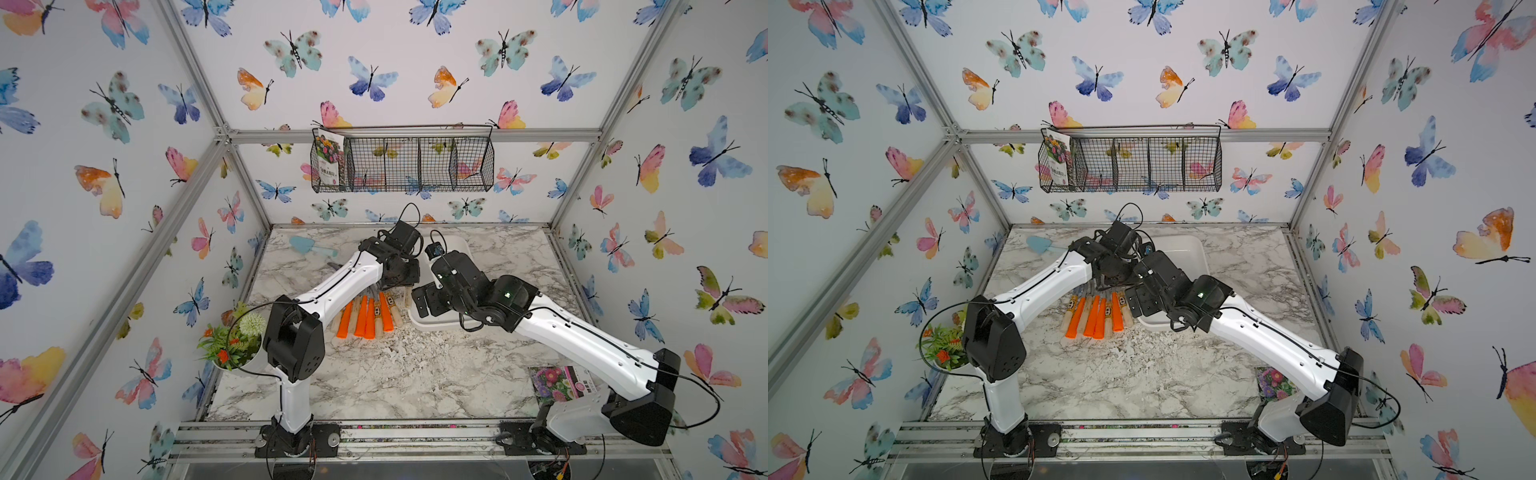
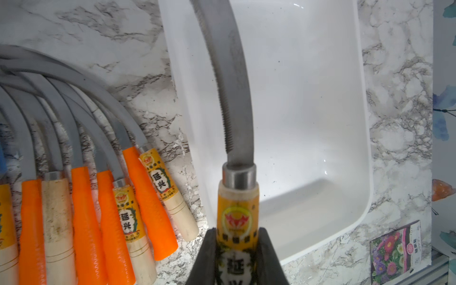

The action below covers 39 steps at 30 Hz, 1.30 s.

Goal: Put small sickles into storage boxes
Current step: Place the sickle in the storage box.

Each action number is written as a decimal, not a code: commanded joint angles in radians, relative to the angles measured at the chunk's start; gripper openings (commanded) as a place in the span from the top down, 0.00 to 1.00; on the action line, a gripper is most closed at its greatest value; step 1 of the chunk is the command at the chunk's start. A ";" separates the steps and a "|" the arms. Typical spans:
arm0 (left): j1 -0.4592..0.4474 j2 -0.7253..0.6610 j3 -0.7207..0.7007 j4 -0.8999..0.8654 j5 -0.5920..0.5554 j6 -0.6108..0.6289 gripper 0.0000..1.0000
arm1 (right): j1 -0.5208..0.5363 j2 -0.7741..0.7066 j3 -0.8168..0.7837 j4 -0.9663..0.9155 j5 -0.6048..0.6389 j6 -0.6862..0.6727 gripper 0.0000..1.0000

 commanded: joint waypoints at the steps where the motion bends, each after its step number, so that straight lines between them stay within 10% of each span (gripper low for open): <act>1: -0.025 0.042 0.063 -0.013 0.018 -0.031 1.00 | -0.024 -0.032 -0.024 -0.037 0.028 0.015 0.01; 39: -0.097 0.482 0.278 0.120 0.006 -0.083 0.89 | -0.101 -0.169 -0.165 -0.104 0.025 0.060 0.01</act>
